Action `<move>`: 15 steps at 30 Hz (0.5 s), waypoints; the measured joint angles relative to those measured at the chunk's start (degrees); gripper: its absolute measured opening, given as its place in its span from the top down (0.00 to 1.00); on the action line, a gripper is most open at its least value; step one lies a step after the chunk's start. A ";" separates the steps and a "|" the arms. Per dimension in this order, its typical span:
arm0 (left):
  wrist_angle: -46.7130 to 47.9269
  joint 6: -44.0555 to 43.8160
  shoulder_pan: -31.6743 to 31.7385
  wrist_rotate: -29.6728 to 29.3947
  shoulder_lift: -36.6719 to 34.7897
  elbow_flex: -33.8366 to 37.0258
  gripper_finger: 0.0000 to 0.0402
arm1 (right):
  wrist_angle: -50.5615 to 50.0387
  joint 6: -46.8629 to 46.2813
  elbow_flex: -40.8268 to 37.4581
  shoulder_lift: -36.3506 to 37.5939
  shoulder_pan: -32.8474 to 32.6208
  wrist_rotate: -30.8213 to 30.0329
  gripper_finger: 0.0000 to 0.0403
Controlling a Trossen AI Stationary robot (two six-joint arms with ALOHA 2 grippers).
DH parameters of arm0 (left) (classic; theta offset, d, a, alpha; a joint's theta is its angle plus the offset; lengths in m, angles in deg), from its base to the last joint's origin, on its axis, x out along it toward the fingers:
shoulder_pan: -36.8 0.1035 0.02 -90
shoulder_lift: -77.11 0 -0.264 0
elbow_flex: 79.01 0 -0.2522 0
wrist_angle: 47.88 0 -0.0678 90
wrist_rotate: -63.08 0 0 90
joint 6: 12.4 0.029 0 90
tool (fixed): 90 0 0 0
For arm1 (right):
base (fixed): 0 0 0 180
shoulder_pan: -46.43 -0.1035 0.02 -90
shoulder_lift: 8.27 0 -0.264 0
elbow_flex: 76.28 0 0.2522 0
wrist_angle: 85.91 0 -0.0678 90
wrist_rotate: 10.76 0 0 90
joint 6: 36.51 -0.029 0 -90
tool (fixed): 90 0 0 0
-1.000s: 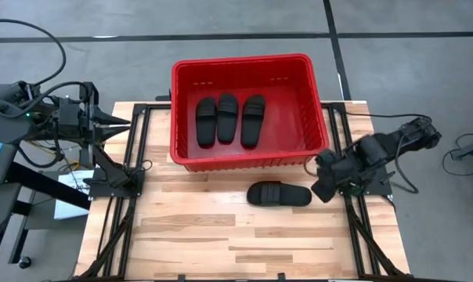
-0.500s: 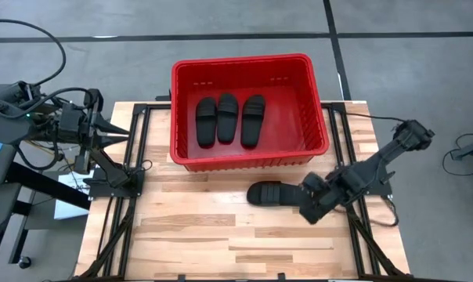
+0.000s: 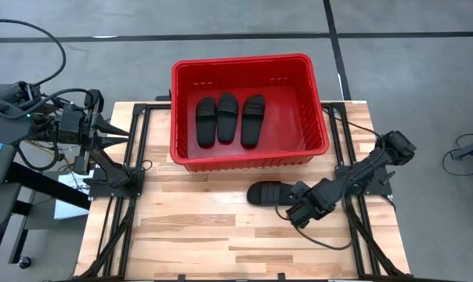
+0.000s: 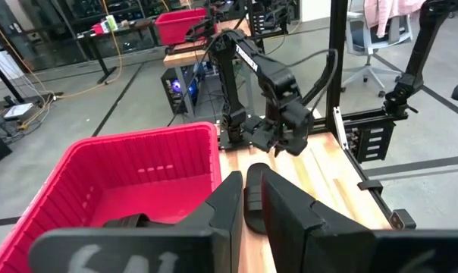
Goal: Pick and place slides into bin
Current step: Put the black slide into the red bin
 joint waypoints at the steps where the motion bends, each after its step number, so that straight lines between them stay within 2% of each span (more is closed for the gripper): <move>1: 0.00 0.02 0.00 0.00 0.00 0.00 0.90 | -0.57 -1.43 0.00 -0.84 0.44 -0.11 0.68; 8: -0.01 0.09 0.00 -0.01 0.00 0.00 0.90 | -2.47 -14.38 0.02 -5.11 4.52 -0.19 0.61; 15: -0.01 0.09 0.01 0.68 -0.01 0.00 0.90 | -0.13 -17.42 0.04 -6.60 5.75 -0.31 0.56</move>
